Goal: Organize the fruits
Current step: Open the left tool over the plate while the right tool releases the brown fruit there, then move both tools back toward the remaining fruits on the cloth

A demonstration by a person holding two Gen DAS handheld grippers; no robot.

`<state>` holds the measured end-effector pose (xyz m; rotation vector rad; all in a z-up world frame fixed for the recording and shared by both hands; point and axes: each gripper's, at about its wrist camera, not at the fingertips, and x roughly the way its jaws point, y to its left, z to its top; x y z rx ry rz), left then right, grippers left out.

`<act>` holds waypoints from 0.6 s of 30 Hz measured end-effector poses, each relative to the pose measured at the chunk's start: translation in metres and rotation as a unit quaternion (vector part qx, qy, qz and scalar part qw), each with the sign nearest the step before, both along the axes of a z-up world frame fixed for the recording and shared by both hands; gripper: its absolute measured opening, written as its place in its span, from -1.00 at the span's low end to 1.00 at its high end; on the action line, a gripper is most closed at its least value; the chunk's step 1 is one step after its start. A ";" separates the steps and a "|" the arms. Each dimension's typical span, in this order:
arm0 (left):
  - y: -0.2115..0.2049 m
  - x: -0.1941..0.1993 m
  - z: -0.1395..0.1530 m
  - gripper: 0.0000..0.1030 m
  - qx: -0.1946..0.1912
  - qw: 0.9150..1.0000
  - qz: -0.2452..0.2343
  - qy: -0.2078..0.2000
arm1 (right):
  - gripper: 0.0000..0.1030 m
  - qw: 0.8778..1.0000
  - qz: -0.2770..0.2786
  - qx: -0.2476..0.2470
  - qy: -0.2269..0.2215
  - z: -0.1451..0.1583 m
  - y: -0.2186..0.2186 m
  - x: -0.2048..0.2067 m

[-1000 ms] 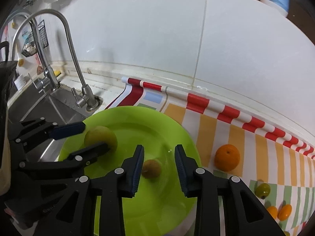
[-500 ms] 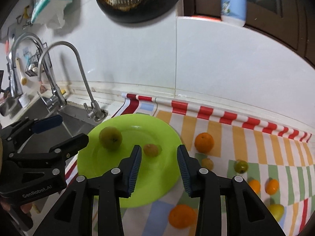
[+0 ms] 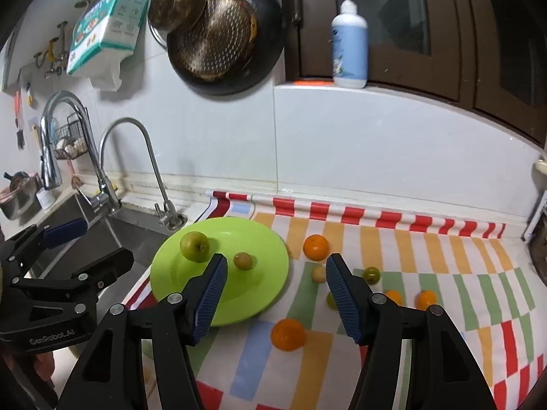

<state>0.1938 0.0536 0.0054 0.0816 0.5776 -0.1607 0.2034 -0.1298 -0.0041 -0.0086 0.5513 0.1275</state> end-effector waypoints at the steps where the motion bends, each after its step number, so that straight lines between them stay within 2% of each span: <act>1: -0.002 -0.005 0.002 0.73 -0.001 1.000 0.001 -0.003 | 0.18 1.000 -0.002 -0.002 -0.004 0.001 -0.002 -0.005; 6: -0.010 -0.023 0.008 0.74 -0.020 1.000 0.001 -0.012 | 0.18 1.000 -0.008 -0.007 -0.019 0.006 -0.012 -0.027; 13: -0.028 -0.039 0.007 0.74 -0.022 0.999 0.003 -0.024 | 0.19 0.998 -0.042 -0.011 -0.038 0.009 -0.041 -0.054; 15: -0.032 -0.042 0.007 0.74 -0.022 0.999 0.004 -0.026 | 0.27 0.998 -0.052 -0.012 -0.039 0.009 -0.051 -0.060; 18: -0.039 -0.045 0.007 0.74 -0.025 0.999 0.005 -0.033 | 0.28 0.996 -0.068 -0.018 -0.045 0.008 -0.062 -0.068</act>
